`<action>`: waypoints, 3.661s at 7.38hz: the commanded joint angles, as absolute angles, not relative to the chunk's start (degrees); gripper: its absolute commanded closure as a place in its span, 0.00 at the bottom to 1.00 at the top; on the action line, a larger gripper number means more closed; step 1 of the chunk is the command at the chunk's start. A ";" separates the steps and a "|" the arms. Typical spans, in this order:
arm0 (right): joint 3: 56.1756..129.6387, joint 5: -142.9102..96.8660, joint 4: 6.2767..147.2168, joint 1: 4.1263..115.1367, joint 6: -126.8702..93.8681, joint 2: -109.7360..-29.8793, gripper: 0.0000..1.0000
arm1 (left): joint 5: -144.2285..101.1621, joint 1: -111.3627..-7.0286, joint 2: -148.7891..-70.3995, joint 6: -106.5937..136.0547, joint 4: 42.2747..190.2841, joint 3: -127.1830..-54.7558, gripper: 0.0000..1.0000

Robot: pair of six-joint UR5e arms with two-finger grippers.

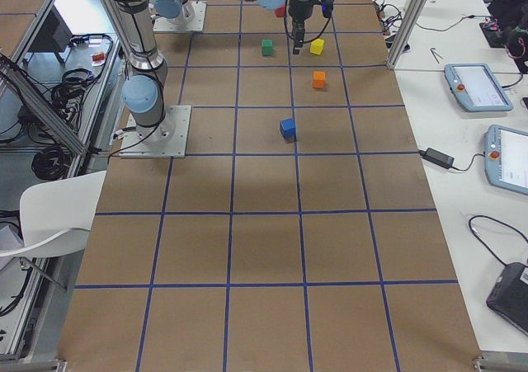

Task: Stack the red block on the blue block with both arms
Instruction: 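Lower the left gripper toward the red cube, then close the left gripper on the red cube and lift it, then carry the red cube with the left gripper to the table center and release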

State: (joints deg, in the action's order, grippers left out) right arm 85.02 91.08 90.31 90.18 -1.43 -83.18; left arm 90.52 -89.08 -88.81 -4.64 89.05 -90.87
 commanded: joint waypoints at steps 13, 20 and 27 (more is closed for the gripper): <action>85.34 91.23 90.35 90.26 -1.76 -83.14 0.00 | 90.61 -73.39 -105.10 -10.02 55.81 -113.29 0.00; 85.43 91.15 90.35 90.18 -1.84 -83.14 0.00 | 90.44 -74.78 -107.50 -10.11 56.22 -110.14 0.93; 85.43 91.23 90.35 90.26 -1.67 -83.06 0.00 | 84.02 -106.03 -115.02 13.22 61.88 -90.19 0.99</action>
State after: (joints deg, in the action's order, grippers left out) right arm 85.43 91.19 90.35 90.24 -1.74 -83.12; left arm 84.19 -99.86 -111.86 6.98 62.22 -93.02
